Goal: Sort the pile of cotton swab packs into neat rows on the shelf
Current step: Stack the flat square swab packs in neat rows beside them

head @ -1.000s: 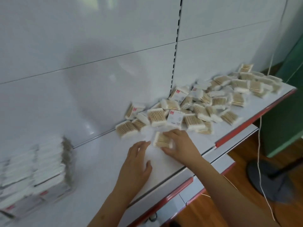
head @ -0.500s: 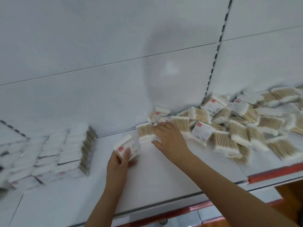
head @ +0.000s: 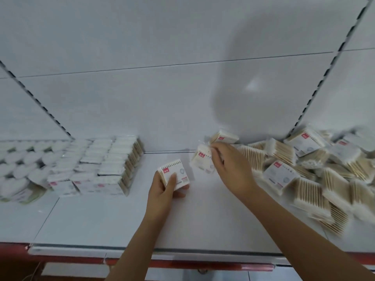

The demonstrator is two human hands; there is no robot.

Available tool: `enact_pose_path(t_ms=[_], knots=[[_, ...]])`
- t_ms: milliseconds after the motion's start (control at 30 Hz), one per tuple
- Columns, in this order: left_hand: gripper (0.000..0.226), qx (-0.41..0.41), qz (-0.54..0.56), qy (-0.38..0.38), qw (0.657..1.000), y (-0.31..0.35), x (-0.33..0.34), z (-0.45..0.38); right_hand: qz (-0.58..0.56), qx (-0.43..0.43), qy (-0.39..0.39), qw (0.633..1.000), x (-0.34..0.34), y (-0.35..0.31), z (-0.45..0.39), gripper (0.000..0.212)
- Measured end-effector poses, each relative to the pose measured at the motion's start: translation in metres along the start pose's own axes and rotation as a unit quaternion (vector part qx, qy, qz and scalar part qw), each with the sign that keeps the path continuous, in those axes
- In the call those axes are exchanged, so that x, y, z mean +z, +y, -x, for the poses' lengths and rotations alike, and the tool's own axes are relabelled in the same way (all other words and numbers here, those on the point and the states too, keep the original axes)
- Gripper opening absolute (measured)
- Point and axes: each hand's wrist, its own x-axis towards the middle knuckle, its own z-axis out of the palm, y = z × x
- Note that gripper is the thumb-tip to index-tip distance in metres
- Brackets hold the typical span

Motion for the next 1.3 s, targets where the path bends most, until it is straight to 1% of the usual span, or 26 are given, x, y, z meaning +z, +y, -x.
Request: enact_pose_path(t_ms=[67, 133, 200, 233, 300, 333, 433, 500, 567, 600, 633, 667, 700, 733, 767, 800, 833, 867, 900, 967, 1000, 1033, 1100, 1167, 1233, 1300], knots=[[0.017, -0.001, 0.003, -0.013, 1.0, 0.001, -0.001, 0.0, -0.061, 0.002, -0.08, 0.995, 0.0, -0.01, -0.002, 0.023], [0.021, -0.017, 0.016, -0.017, 1.0, 0.002, -0.002, -0.001, -0.121, -0.009, -0.166, 0.979, 0.004, -0.021, -0.005, 0.024], [0.032, -0.03, 0.026, -0.035, 0.999, 0.001, -0.005, -0.002, -0.143, -0.013, -0.198, 0.97, 0.013, -0.027, -0.006, 0.025], [0.04, -0.034, 0.034, -0.055, 0.997, 0.0, -0.006, -0.003, -0.148, -0.003, -0.195, 0.97, 0.019, -0.03, -0.005, 0.025], [0.049, -0.046, 0.039, -0.109, 0.992, 0.004, -0.011, -0.006, -0.156, 0.028, -0.154, 0.975, 0.03, -0.034, -0.003, 0.02], [0.047, -0.046, 0.023, -0.137, 0.989, 0.005, -0.014, -0.008, -0.158, 0.038, -0.123, 0.979, 0.034, -0.037, -0.002, 0.018], [0.036, -0.051, 0.0, -0.214, 0.976, 0.011, -0.018, -0.013, -0.153, 0.032, -0.052, 0.986, 0.049, -0.05, 0.002, 0.015], [0.033, -0.058, 0.01, -0.22, 0.974, 0.011, -0.024, -0.017, -0.137, 0.031, -0.029, 0.99, 0.058, -0.057, 0.0, 0.014], [0.035, -0.056, 0.012, -0.195, 0.979, 0.01, -0.031, -0.024, -0.138, 0.07, -0.018, 0.988, 0.062, -0.061, -0.003, 0.033], [0.038, -0.041, 0.001, -0.182, 0.982, 0.009, -0.034, -0.028, -0.17, 0.115, -0.046, 0.978, 0.059, -0.062, -0.006, 0.043], [0.041, -0.023, -0.018, -0.171, 0.985, 0.008, -0.038, -0.032, -0.236, 0.172, -0.099, 0.951, 0.056, -0.063, -0.009, 0.048], [0.045, -0.002, -0.042, -0.166, 0.985, 0.007, -0.041, -0.036, -0.297, 0.21, -0.167, 0.917, 0.054, -0.063, -0.009, 0.044], [0.049, 0.019, -0.059, -0.165, 0.984, 0.005, -0.043, -0.039, -0.333, 0.218, -0.219, 0.891, 0.054, -0.06, -0.01, 0.037], [0.053, 0.035, -0.072, -0.17, 0.982, 0.003, -0.045, -0.042, -0.311, 0.193, -0.236, 0.9, 0.055, -0.058, -0.01, 0.03], [0.056, 0.04, -0.077, -0.172, 0.981, 0.003, -0.045, -0.042, -0.276, 0.173, -0.219, 0.92, 0.055, -0.057, -0.013, 0.026], [0.06, 0.042, -0.087, -0.171, 0.98, 0.001, -0.045, -0.04, -0.23, 0.16, -0.179, 0.943, 0.054, -0.054, -0.018, 0.026], [0.065, 0.058, -0.114, -0.164, 0.978, -0.003, -0.046, -0.039, -0.192, 0.159, -0.134, 0.959, 0.053, -0.052, -0.025, 0.031], [0.069, 0.09, -0.165, -0.152, 0.97, -0.008, -0.048, -0.037, -0.174, 0.16, -0.096, 0.967, 0.051, -0.05, -0.033, 0.038], [0.068, 0.133, -0.226, -0.141, 0.955, -0.014, -0.051, -0.035, -0.18, 0.165, -0.072, 0.967, 0.049, -0.051, -0.04, 0.043], [0.056, 0.23, -0.344, -0.126, 0.901, -0.025, -0.06, -0.035, -0.18, 0.16, -0.056, 0.969, 0.051, -0.058, -0.052, 0.052], [0.05, 0.264, -0.383, -0.13, 0.875, -0.029, -0.062, -0.035, -0.16, 0.148, -0.055, 0.974, 0.057, -0.065, -0.056, 0.053], [0.044, 0.283, -0.402, -0.134, 0.86, -0.032, -0.064, -0.036, -0.139, 0.139, -0.058, 0.979, 0.066, -0.071, -0.058, 0.052], [0.036, 0.293, -0.406, -0.138, 0.855, -0.033, -0.065, -0.037, -0.109, 0.114, -0.069, 0.985, 0.091, -0.079, -0.06, 0.045], [0.035, 0.302, -0.405, -0.133, 0.853, -0.034, -0.065, -0.039, -0.08, 0.096, -0.097, 0.987, 0.116, -0.08, -0.059, 0.047], [0.035, 0.304, -0.407, -0.129, 0.852, -0.033, -0.065, -0.04, -0.064, 0.129, -0.095, 0.985, 0.132, -0.078, -0.055, 0.055], [0.035, 0.305, -0.409, -0.131, 0.85, -0.032, -0.065, -0.04, -0.066, 0.16, -0.082, 0.981, 0.138, -0.081, -0.053, 0.054]])
